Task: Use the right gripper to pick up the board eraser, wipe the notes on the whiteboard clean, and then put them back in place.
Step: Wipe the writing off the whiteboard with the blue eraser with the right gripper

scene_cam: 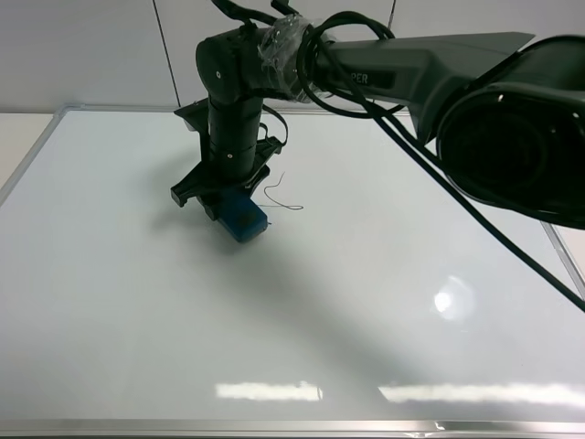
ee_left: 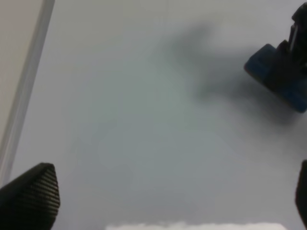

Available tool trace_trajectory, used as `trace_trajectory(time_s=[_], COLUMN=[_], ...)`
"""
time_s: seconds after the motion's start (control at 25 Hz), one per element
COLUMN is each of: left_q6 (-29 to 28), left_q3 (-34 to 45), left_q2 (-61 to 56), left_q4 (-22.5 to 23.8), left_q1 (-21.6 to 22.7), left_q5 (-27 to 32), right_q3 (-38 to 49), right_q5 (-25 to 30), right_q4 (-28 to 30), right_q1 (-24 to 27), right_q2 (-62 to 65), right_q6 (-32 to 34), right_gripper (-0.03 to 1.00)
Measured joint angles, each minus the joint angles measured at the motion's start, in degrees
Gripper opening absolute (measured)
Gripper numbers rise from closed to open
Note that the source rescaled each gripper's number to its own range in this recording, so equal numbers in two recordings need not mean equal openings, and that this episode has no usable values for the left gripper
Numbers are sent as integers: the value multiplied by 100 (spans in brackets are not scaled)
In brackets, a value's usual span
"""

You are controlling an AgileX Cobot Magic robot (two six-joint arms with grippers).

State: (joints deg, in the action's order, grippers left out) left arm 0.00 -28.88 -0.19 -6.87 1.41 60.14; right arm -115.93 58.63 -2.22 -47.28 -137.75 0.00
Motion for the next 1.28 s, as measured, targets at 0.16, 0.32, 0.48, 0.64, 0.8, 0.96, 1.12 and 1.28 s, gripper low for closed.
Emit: trace_trajectory(time_s=[0.16,0.32,0.48,0.64,0.8,0.96,1.12,1.28], left_q6=[0,0,0,0,0,0,0,0], left_q3=[0,0,0,0,0,0,0,0], left_q2=[0,0,0,0,0,0,0,0], left_q4=[0,0,0,0,0,0,0,0], left_q1=[0,0,0,0,0,0,0,0], left_q5=[0,0,0,0,0,0,0,0], right_q3=[0,-7,-22,-54,-54,-59,-70,-88], right_q5=[-45,-117,-151,-153,-153,-158,-38,123], right_q4=[0,2,12,39,61,61,222,295], right_q1=[0,0,0,0,6,88,385,656], right_q2=[-195,-250,-279,-303,-307,-307,-307,-307], right_q6=[0,0,47,62,115,166,171,171], right_gripper=[1,1,1,1,1,1,1,1])
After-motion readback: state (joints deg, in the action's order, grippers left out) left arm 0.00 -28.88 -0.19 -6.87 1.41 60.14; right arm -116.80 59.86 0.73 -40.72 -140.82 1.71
